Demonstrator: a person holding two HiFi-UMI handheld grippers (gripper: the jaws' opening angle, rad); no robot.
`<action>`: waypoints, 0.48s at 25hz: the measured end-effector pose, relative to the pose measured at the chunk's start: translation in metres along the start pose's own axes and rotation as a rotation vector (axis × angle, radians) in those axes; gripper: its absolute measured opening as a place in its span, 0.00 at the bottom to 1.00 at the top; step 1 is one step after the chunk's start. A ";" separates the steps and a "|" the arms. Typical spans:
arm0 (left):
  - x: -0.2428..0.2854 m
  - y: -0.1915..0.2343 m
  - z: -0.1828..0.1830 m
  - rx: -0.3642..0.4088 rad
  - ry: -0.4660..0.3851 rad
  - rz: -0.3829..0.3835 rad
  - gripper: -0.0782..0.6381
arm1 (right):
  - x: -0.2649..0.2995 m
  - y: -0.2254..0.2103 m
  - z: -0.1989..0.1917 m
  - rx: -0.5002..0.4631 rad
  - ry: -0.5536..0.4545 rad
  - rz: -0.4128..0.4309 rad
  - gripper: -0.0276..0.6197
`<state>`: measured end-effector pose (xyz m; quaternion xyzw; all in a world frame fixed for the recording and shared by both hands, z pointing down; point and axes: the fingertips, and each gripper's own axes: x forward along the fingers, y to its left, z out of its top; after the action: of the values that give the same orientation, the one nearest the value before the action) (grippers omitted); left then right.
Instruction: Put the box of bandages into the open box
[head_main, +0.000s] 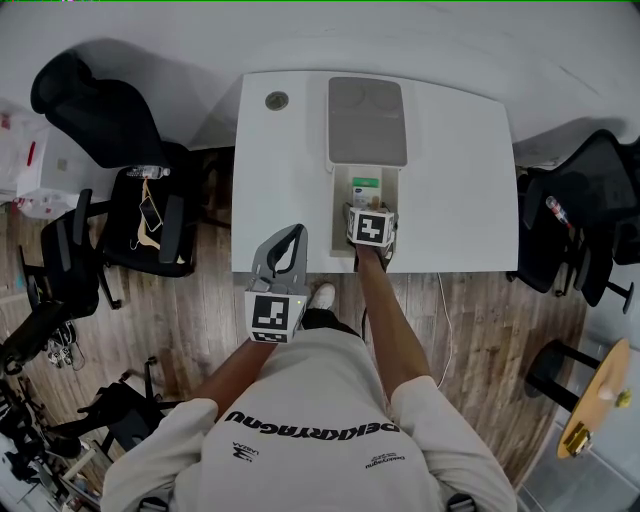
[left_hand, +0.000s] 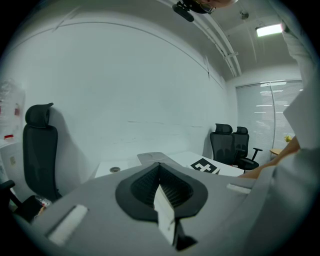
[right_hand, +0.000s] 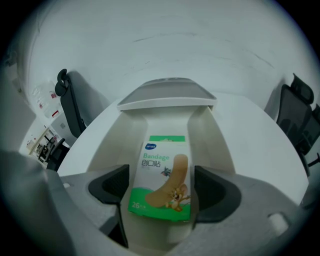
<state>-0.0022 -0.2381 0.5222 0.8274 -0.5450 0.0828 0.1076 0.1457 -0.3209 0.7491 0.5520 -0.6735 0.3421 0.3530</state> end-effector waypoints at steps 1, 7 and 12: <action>0.000 -0.001 0.000 -0.001 -0.001 0.000 0.11 | -0.002 -0.001 0.000 0.004 -0.001 -0.002 0.65; -0.002 -0.004 0.002 -0.001 -0.003 -0.006 0.11 | -0.007 -0.002 0.010 -0.018 -0.047 0.013 0.65; -0.004 -0.005 0.003 0.000 -0.008 -0.012 0.11 | -0.020 -0.002 0.015 0.007 -0.066 0.000 0.65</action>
<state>0.0008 -0.2338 0.5178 0.8310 -0.5403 0.0788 0.1059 0.1489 -0.3243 0.7247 0.5642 -0.6837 0.3259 0.3287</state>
